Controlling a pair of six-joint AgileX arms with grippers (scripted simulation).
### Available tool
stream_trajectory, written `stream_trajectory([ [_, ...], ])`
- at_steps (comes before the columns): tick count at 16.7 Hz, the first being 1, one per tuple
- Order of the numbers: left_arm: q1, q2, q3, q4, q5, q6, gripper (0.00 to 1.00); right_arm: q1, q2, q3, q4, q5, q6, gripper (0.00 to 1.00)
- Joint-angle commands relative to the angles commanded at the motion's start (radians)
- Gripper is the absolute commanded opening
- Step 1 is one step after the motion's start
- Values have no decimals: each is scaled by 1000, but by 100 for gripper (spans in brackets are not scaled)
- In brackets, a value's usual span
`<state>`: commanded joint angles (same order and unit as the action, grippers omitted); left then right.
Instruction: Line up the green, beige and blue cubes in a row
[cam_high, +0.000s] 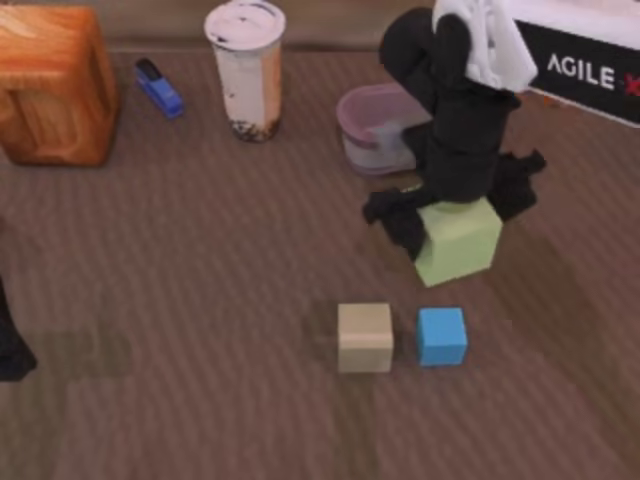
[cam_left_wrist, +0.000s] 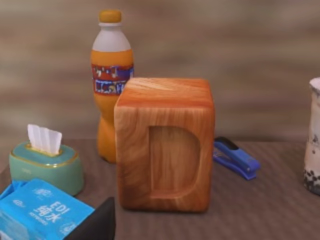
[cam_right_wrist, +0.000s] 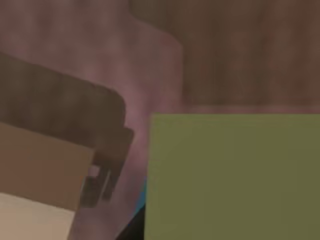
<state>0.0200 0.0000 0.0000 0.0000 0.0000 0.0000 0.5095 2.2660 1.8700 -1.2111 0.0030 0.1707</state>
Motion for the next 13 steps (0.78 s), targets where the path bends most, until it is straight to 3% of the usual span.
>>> stream_trajectory([
  [7,0,0,0,0,0,0,100,297,227,429,-183,4,595,0],
  [10,0,0,0,0,0,0,100,371,272,533,-221,7,717,0],
  [13,0,0,0,0,0,0,100,390,282,559,-230,8,746,0],
])
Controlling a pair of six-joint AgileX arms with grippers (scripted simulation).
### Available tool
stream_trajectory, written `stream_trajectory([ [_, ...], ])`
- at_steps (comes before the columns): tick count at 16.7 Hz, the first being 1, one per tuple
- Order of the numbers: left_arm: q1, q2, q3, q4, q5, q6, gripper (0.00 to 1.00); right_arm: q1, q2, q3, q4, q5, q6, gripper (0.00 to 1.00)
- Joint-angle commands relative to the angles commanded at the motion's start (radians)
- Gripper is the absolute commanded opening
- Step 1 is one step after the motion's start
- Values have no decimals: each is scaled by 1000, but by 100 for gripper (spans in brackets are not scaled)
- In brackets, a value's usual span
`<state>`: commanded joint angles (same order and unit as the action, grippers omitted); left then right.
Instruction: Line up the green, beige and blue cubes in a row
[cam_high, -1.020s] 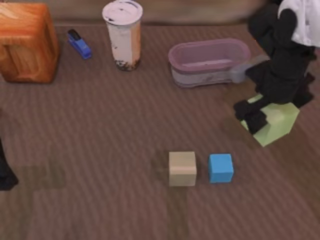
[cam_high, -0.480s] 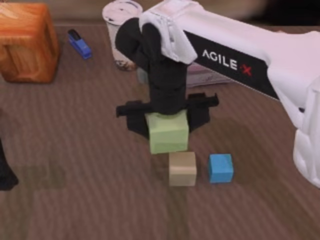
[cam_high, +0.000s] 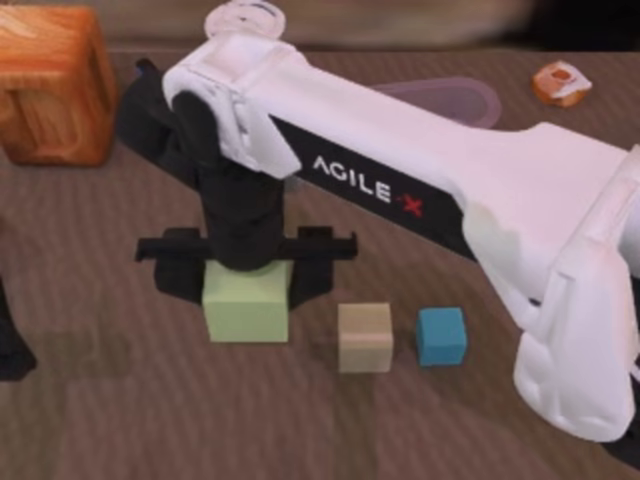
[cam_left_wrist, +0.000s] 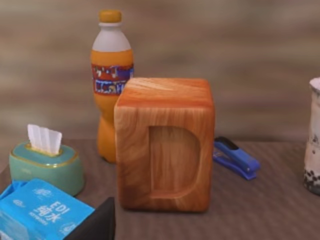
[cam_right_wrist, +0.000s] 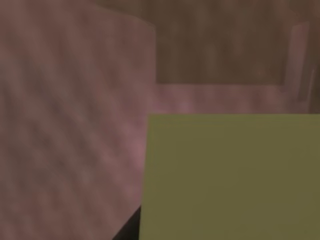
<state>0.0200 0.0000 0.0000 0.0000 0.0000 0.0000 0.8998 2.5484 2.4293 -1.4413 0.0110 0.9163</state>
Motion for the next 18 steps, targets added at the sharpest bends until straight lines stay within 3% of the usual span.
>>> stream_trajectory([
  [5,0,0,0,0,0,0,100,-2,-5,-19,20,-1,-1,0],
  [12,0,0,0,0,0,0,100,3,10,-240,252,0,3,0],
  [17,0,0,0,0,0,0,100,4,12,-254,266,0,4,0],
  [18,0,0,0,0,0,0,100,4,12,-254,266,0,4,8],
])
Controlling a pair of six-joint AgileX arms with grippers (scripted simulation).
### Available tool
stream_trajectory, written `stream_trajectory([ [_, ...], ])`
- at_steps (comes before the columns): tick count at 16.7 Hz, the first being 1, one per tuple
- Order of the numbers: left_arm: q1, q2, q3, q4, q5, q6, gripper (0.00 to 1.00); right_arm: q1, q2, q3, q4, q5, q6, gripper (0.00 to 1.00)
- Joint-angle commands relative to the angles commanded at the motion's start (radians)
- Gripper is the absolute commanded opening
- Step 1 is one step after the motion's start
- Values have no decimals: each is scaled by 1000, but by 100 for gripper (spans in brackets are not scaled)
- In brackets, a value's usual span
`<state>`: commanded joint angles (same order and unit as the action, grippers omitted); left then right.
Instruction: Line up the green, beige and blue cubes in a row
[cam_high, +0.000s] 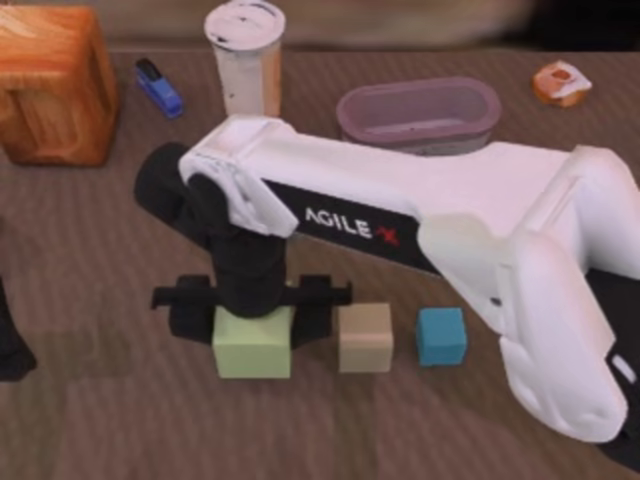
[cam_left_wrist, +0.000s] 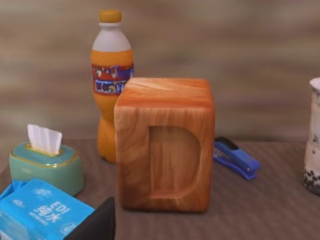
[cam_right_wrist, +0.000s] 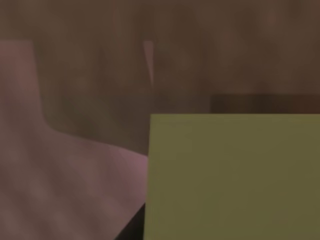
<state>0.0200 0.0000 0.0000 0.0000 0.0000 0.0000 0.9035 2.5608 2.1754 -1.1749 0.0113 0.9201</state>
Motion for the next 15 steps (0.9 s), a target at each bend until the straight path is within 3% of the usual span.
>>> stream_trajectory([
  [12,0,0,0,0,0,0,100,0,0,0,0,0,0,98],
  [15,0,0,0,0,0,0,100,0,0,0,0,0,0,100],
])
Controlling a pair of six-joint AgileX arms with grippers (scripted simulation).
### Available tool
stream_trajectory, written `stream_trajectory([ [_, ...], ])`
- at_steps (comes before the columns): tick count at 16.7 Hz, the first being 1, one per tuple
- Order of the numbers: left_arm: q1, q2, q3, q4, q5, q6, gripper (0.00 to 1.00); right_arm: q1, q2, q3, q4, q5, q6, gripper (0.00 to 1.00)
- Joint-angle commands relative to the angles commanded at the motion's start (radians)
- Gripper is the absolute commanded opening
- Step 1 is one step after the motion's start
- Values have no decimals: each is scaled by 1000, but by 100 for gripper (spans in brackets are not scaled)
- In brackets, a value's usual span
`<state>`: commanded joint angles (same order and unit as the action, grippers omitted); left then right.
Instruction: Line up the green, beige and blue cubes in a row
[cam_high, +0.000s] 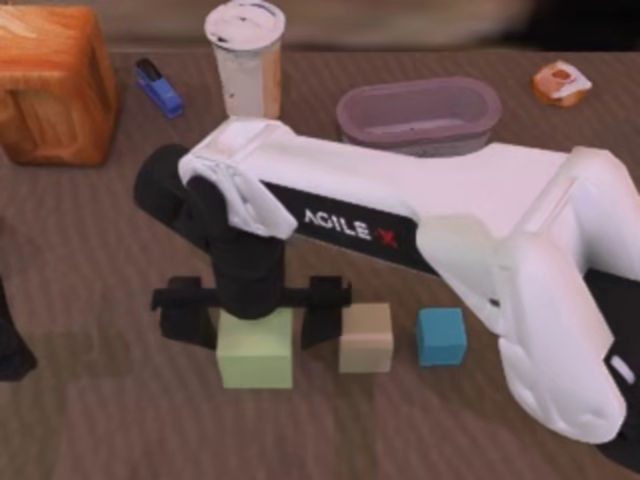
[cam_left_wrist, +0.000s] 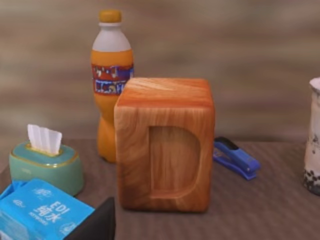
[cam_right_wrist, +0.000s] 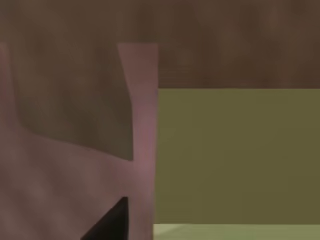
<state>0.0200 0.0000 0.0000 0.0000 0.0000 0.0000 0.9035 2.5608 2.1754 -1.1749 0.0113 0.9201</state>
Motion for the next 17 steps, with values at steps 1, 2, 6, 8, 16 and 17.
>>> stream_trajectory([
  [1,0,0,0,0,0,0,100,0,0,0,0,0,0,100],
  [2,0,0,0,0,0,0,100,0,0,0,0,0,0,100],
  [6,0,0,0,0,0,0,100,-3,0,0,0,0,0,100],
  [8,0,0,0,0,0,0,100,0,0,17,-17,0,-1,100],
  [16,0,0,0,0,0,0,100,6,-10,255,-265,0,0,100],
  [17,0,0,0,0,0,0,100,6,-11,258,-268,0,-1,100],
])
